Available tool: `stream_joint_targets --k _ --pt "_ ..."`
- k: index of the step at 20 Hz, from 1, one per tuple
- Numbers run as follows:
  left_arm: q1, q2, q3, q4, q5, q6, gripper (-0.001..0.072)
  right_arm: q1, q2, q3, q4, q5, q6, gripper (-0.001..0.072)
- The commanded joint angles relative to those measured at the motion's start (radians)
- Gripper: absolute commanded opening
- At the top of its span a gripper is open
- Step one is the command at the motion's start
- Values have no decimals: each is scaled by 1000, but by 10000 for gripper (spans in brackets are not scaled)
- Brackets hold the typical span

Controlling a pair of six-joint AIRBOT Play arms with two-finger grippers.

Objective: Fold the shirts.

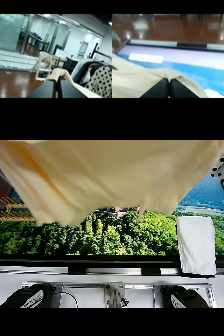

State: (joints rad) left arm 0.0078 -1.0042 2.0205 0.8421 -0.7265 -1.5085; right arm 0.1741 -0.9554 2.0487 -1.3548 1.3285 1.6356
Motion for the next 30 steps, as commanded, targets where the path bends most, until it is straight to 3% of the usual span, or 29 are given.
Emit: stream_joint_targets --k 1,4,7,12,16,17,18,19,23,25,28,30 --pt "16 -46 -5 -9 64 -16 35 -1 -3 -3 48 186 16 65" --pt "8 -132 -5 -20 -11 -15 35 0 -6 -95 98 284 92 65" --pt "-20 -275 -5 -19 -133 -14 36 0 -6 -342 93 381 99 64" --pt "-146 -559 -5 -19 -274 -14 35 -1 -29 -715 16 210 103 65" --pt "-254 -753 -5 -19 -370 -16 37 -1 -145 -748 -79 129 128 65" --pt "-268 -790 -5 -19 -414 -31 96 -1 -171 -748 -81 100 138 65" --pt "-270 -820 -5 -19 -463 -50 372 -1 -196 -748 -80 69 149 65" --pt "-266 -837 -5 -19 -525 -61 711 -1 -218 -748 -80 46 156 65" --pt "-127 -812 -5 -18 -902 -61 718 -1 -292 -748 -103 3 155 66" --pt "-31 -756 -8 30 -1066 -75 487 -1 -312 -748 -116 7 154 66" --pt "54 -584 -132 265 -1083 -98 481 -1 -314 -748 -121 13 146 66" --pt "69 -444 -351 410 -1047 -103 487 -1 -314 -748 -121 18 143 65"
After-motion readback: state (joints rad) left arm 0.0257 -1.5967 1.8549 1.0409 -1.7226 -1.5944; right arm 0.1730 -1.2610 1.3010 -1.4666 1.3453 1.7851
